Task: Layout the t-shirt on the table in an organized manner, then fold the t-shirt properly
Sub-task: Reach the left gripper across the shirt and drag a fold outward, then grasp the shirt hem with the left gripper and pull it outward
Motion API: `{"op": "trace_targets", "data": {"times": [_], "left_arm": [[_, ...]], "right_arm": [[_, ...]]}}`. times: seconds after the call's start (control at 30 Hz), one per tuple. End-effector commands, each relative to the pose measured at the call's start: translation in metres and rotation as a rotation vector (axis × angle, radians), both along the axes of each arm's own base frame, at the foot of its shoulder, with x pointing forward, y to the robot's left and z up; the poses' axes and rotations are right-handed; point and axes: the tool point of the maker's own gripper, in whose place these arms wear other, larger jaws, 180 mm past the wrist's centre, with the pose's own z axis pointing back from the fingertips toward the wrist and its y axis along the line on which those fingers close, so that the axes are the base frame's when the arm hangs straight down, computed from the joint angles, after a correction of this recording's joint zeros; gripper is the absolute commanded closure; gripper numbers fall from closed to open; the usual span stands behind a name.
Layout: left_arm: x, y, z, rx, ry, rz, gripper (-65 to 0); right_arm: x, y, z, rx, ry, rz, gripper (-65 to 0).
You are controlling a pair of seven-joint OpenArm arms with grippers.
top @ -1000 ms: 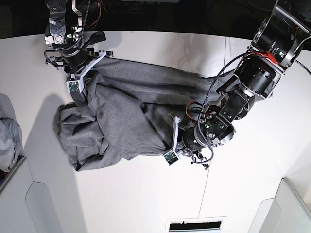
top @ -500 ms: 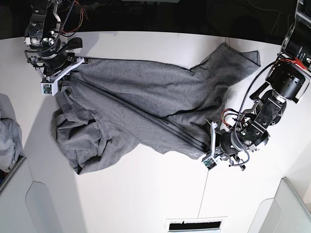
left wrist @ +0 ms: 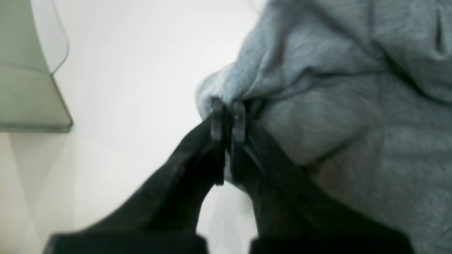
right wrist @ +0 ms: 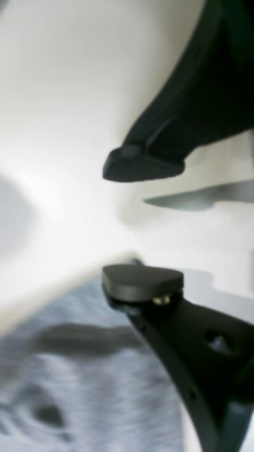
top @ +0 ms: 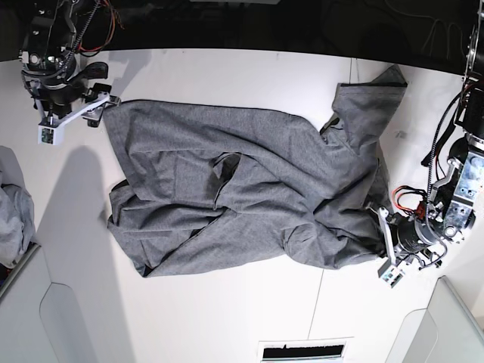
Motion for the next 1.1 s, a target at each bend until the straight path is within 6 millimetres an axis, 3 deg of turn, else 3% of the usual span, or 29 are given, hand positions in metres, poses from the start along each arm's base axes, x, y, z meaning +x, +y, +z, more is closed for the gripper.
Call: {"op": "trace_targets", "data": {"times": [0.0, 0.1, 0.2, 0.23, 0.37, 0.43, 0.57, 0.73, 0.93, 1.07], "left_arm": [[0.010, -0.001, 0.021, -0.030, -0.053, -0.010, 0.0], [0.010, 0.006, 0.026, -0.056, -0.050, 0.006, 0.0], [0.010, 0.008, 0.027, -0.065, -0.046, 0.021, 0.0], [0.010, 0.008, 0.027, -0.066, -0.046, 0.021, -2.1], [0.011, 0.005, 0.029, -0.092, -0.054, 0.020, -22.7], [0.011, 0.003, 0.030, -0.111, -0.058, 0.020, -26.7], [0.014, -0.009, 0.032, -0.162, -0.074, 0.010, -27.9], [0.022, -0.042, 0.036, -0.245, -0.128, -0.028, -37.6], [0.023, -0.060, -0.006, -0.239, -0.080, -0.016, -37.6], [0.021, -0.080, -0.029, -0.275, -0.067, -0.018, -37.6]], "right_arm": [[0.023, 0.006, 0.020, 0.016, -0.091, 0.028, -36.4], [0.049, 0.013, 0.032, 0.039, -0.161, 0.036, -36.4], [0.071, 0.021, 0.032, 0.073, -0.183, 0.027, -36.4], [0.077, 0.024, 0.030, 0.084, -0.182, 0.028, -36.4], [0.104, 0.031, 0.011, 0.095, -0.150, 0.042, -36.4], [0.113, 0.042, -0.001, 0.124, -0.119, 0.078, -36.2], [0.119, 0.075, -0.021, 0.184, -0.063, 0.187, -36.2], [0.120, 0.092, -0.022, 0.198, -0.064, 0.230, -36.2], [0.119, 0.107, -0.023, 0.228, -0.063, 0.233, -35.9], [0.119, 0.112, -0.023, 0.239, -0.064, 0.234, -20.7]]}}
